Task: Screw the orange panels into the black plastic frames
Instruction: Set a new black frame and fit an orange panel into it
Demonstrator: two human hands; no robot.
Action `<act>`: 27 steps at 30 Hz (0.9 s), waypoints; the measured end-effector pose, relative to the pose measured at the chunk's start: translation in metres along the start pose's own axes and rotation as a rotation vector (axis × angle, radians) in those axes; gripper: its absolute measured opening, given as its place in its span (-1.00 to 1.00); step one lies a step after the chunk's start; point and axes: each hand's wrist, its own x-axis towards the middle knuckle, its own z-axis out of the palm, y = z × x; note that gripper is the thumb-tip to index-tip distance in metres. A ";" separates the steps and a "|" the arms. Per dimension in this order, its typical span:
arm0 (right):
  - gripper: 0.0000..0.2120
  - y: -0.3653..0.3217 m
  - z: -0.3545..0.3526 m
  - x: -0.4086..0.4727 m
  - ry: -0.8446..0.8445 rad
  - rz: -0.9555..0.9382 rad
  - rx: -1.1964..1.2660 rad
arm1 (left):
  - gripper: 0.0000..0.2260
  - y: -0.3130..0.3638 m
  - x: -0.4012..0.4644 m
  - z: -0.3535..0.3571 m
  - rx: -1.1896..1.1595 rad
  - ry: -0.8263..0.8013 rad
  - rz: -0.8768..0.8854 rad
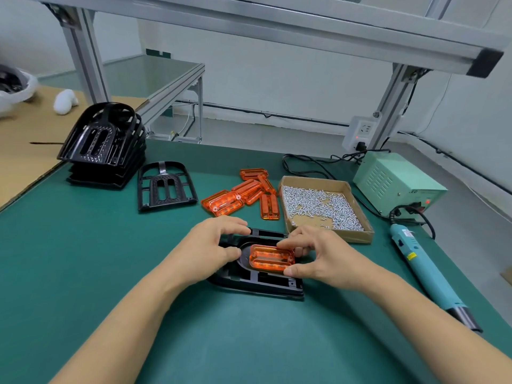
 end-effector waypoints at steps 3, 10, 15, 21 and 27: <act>-0.52 -0.005 -0.007 0.006 -0.055 0.033 -0.098 | -0.65 0.002 0.000 0.001 0.039 -0.003 -0.015; -0.49 -0.010 -0.007 0.010 -0.087 0.060 -0.154 | -0.72 0.015 0.001 0.008 0.205 0.019 0.020; -0.45 -0.007 -0.012 0.005 -0.121 0.026 -0.204 | -0.71 0.016 0.002 0.009 0.242 0.016 0.005; -0.59 0.004 0.000 -0.008 0.028 0.057 -0.098 | -0.71 0.015 0.001 0.010 0.254 0.027 0.010; -0.55 0.006 -0.001 -0.012 0.035 0.055 -0.106 | -0.74 0.017 0.001 0.013 0.270 0.056 0.008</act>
